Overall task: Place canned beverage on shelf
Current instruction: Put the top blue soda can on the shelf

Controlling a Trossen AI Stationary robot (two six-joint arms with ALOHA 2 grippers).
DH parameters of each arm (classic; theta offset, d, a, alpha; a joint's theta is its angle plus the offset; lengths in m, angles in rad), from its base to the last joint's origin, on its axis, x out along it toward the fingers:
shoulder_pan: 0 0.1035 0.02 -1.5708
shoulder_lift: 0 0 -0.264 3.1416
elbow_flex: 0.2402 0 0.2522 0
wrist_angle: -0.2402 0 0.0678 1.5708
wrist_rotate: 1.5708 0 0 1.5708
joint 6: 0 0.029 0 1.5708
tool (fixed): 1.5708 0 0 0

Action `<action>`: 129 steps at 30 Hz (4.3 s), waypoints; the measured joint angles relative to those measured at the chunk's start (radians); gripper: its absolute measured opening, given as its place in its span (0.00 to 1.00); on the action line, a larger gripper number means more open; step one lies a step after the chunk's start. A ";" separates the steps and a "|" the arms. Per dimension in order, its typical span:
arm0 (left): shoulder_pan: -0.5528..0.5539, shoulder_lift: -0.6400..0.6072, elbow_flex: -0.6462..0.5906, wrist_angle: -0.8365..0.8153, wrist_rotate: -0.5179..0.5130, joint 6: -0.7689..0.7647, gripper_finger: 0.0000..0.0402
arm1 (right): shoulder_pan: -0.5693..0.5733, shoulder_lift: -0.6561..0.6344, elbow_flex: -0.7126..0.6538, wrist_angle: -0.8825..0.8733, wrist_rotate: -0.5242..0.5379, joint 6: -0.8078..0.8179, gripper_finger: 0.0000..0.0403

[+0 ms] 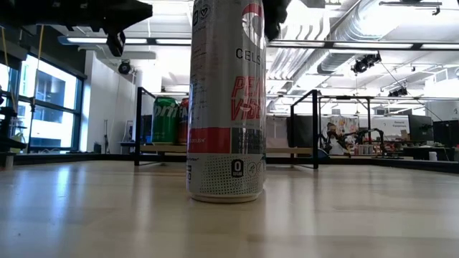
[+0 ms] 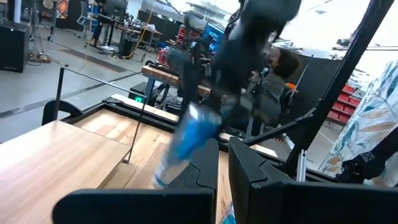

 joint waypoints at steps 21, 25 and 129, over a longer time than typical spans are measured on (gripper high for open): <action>0.000 0.000 0.000 0.003 -0.021 -0.029 0.00 | -0.310 0.021 0.198 -0.243 0.072 0.398 0.54; 0.000 0.000 0.000 0.005 -0.022 -0.031 0.00 | -0.361 0.067 0.198 -0.239 0.038 0.412 0.54; 0.000 0.000 0.000 0.004 -0.074 -0.070 0.00 | -0.107 -0.285 -0.385 0.085 0.065 -0.326 0.01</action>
